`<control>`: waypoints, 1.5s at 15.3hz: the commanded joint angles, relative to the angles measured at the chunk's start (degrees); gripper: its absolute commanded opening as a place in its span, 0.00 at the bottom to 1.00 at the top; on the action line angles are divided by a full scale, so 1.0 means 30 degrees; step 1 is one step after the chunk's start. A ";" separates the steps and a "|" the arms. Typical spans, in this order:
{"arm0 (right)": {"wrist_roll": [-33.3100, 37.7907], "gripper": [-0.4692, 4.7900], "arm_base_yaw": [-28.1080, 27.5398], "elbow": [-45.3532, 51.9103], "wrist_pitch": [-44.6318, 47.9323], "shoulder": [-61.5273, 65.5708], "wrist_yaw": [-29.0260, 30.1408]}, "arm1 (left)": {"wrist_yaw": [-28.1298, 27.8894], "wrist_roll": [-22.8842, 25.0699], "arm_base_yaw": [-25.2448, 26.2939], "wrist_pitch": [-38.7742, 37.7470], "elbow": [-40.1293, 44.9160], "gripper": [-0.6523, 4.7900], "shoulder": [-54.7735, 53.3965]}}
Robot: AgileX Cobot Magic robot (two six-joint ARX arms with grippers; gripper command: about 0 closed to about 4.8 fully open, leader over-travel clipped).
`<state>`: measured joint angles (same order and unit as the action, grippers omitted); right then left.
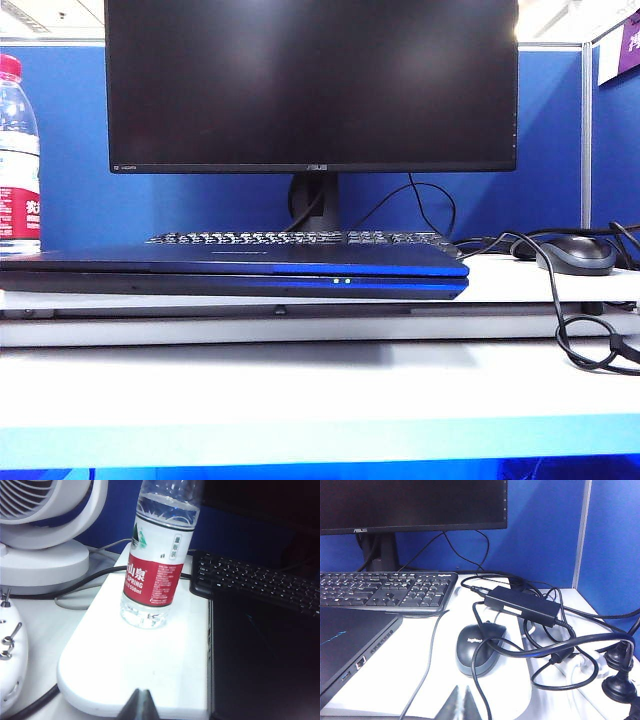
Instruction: Open the lid of the black laptop.
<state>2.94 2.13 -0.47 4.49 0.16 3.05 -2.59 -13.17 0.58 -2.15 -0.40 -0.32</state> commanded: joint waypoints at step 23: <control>1.2903 0.11 0.0029 -1.2976 0.6579 0.7482 1.1628 | 1.5169 -0.6987 -0.2470 0.2106 -1.2845 0.28 -0.6003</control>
<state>41.76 2.13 -38.39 24.10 21.10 37.08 41.23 -37.04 -6.90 7.75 -37.80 -15.73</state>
